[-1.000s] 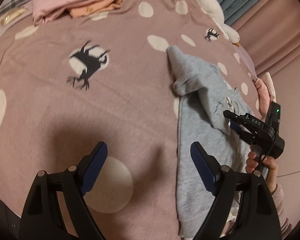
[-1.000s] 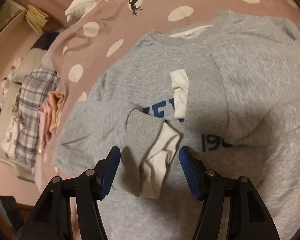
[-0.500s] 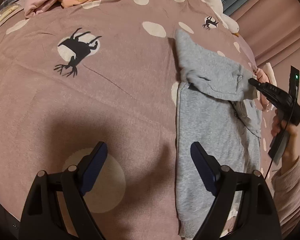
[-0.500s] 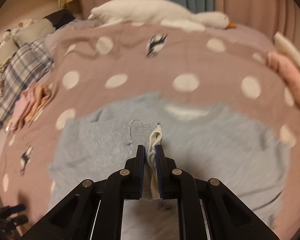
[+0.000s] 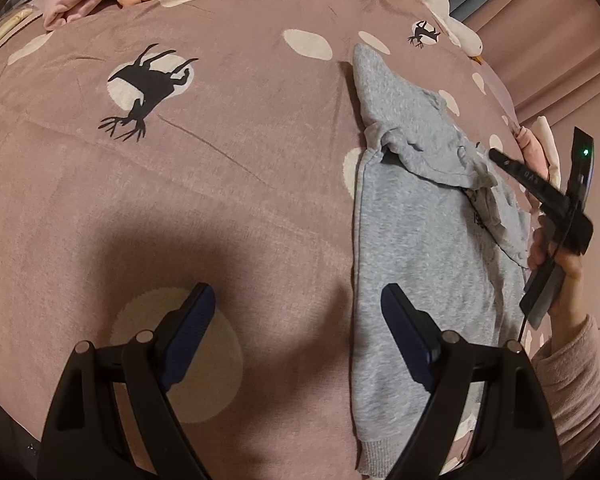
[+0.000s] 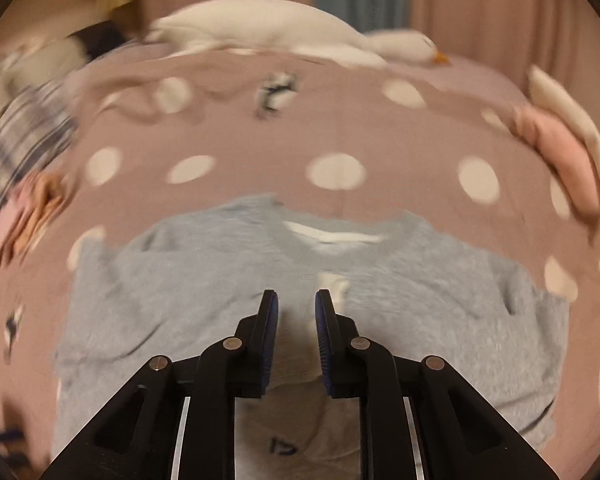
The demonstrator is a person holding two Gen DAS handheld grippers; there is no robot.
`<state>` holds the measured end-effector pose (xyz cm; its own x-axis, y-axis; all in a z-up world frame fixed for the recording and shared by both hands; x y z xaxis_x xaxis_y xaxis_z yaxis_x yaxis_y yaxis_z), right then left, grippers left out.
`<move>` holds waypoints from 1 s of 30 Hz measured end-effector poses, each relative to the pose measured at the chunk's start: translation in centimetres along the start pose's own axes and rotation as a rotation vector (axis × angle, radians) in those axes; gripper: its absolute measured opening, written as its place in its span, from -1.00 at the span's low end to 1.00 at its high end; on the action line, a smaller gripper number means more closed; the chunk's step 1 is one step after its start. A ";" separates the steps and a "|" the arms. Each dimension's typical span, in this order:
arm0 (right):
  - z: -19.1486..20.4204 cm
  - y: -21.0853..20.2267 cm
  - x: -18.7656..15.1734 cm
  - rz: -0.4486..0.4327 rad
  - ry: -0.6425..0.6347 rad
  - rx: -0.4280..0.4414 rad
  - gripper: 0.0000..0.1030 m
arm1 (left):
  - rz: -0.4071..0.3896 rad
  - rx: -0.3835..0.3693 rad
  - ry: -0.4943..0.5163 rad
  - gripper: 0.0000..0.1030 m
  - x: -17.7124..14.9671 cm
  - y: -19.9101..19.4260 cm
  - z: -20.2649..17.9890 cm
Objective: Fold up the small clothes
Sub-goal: 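Move both tools down to the sweatshirt hem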
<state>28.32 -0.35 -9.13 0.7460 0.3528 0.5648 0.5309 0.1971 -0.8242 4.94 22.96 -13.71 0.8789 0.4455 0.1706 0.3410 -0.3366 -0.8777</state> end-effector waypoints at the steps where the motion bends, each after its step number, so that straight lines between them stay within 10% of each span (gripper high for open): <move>1: 0.8 0.3 -0.2 0.012 -0.044 -0.001 -0.66 | 0.002 -0.007 0.001 0.65 -0.1 0.0 -0.1; 5: 1.1 3.9 -0.7 0.157 -0.102 -0.083 -0.66 | 0.006 -0.016 0.018 0.65 -0.5 -0.1 -0.8; 13: -2.1 1.7 -1.3 0.166 0.076 0.012 -0.44 | 0.005 -0.010 0.071 0.65 -1.8 -0.5 -2.4; 19: -3.0 -2.4 -6.8 0.132 0.116 0.086 -0.12 | 0.012 -0.016 0.132 0.66 -2.8 -0.3 -4.5; 30: -5.1 -5.2 -16.4 0.203 0.184 0.095 -0.12 | -0.023 -0.037 0.301 0.66 -4.0 1.5 -11.6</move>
<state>15.39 -11.85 -13.85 0.8981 0.2231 0.3789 0.3301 0.2272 -0.9162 5.78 11.00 -10.49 0.9284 0.1889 0.3200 0.3688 -0.3618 -0.8562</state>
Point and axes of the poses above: each gripper's, at about its wrist camera, not at the fingertips, and y roughly the way its jaws point, z to its left, x to its top, the point moved 2 cm from there along y, roughly the way its jaws point, and after that the axes turned 11 degrees about z, right-handed, at the moved point
